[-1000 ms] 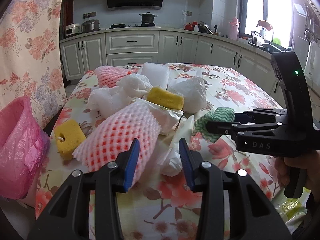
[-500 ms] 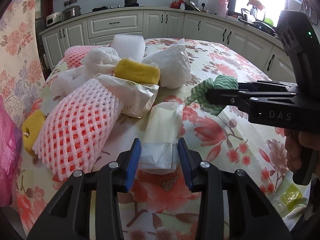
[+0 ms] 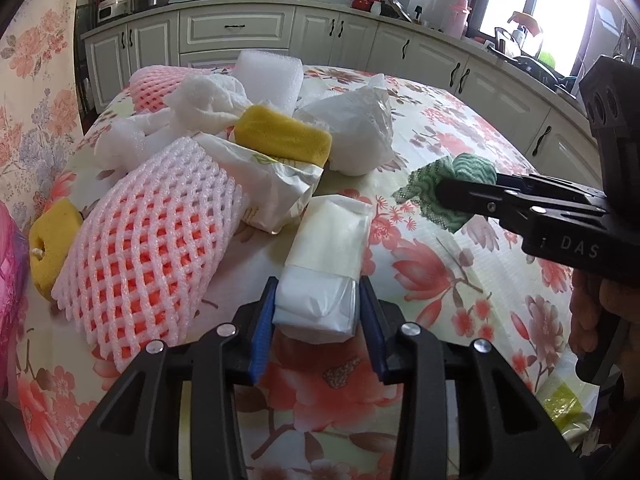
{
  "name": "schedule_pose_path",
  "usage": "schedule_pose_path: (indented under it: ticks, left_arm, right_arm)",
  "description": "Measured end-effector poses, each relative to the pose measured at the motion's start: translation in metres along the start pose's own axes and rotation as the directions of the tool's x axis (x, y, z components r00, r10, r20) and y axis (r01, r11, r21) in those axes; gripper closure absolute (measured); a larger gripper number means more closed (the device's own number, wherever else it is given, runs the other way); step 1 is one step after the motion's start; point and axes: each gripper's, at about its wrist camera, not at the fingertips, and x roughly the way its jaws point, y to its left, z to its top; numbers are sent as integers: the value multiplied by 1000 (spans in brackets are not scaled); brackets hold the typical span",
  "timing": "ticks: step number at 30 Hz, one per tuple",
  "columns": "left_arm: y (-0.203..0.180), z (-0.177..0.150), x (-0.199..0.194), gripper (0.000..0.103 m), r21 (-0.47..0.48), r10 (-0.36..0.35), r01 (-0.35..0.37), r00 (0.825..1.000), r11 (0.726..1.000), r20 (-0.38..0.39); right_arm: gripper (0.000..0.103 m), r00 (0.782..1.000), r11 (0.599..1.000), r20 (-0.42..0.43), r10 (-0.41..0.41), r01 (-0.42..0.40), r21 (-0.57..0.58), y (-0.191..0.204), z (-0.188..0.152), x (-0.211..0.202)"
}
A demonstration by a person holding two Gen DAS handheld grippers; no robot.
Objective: Collect trash
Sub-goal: 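Grasp the white tissue packet with the left gripper while the right holds the cloth, then carry the packet and cloth in both grippers over the pink bin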
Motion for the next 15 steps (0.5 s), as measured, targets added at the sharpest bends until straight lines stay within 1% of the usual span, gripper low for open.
schedule_pose_path:
  ticks: [6,10,12,15]
  left_arm:
    - [-2,7,-22,66,1,-40,40,997,999,63]
    - [3,14,-44,66,-30,-56,60,992,998,112]
    - [8,18,-57,66,-37,-44,49,989,998,141]
    - [19,25,-78,66,-62,-5,17,981,998,192]
  right_arm:
    - [58,1000,1000,20,-11,11,-12,4,8,-8]
    - [57,999,1000,42,-14,14,-16,9,19,-15]
    - [57,999,1000,50,-11,12,-25,14,24,-17]
    - [57,998,999,61,6,-3,-41,25,35,-18]
